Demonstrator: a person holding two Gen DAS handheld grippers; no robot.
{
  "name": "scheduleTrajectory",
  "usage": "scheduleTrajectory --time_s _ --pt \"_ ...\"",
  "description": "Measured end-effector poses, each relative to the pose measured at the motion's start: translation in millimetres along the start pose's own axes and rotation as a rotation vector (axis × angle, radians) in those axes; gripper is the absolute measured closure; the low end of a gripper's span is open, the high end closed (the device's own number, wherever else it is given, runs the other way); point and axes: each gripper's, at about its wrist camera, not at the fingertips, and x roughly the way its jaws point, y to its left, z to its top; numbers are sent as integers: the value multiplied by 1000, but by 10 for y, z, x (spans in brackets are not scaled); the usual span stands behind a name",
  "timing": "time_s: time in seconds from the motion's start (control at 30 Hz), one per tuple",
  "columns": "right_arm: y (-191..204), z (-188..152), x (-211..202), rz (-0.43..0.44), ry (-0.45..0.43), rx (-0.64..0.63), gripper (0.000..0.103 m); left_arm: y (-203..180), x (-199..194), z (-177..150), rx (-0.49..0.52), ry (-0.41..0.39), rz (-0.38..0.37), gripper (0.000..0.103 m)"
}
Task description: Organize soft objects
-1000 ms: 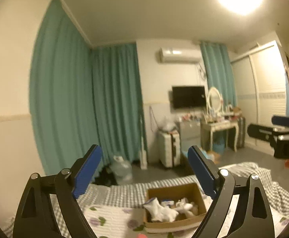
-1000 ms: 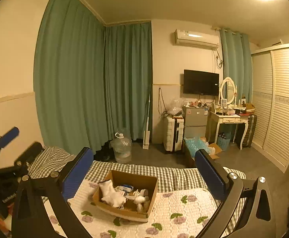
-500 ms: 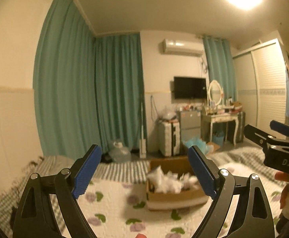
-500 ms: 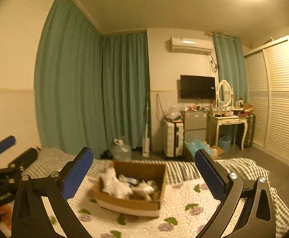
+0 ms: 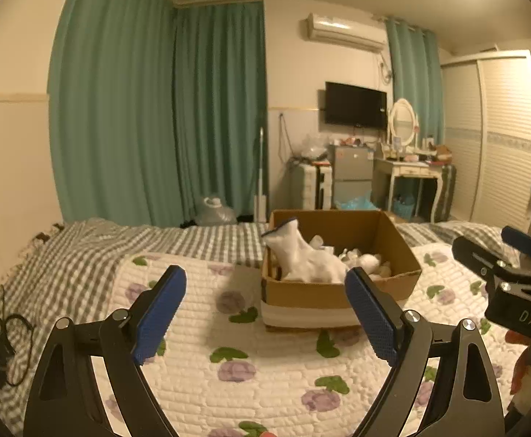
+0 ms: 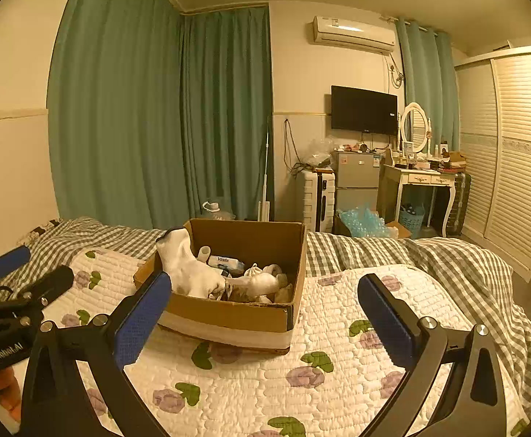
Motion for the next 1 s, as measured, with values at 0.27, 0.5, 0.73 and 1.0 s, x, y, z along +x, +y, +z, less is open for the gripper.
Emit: scheduleTrajectory --time_s 0.27,0.5,0.73,1.0 --pt "-43 69 -130 -7 -25 31 0 -20 -14 -66 8 -1 -8 13" --pt "2 79 -141 -6 -22 26 0 44 -30 -71 -6 -9 -3 13" --pt "52 52 -122 -5 -13 9 0 73 -18 -94 -21 -6 -16 13" --pt "67 18 -102 -12 3 -3 0 95 -7 -100 -18 -6 -11 13"
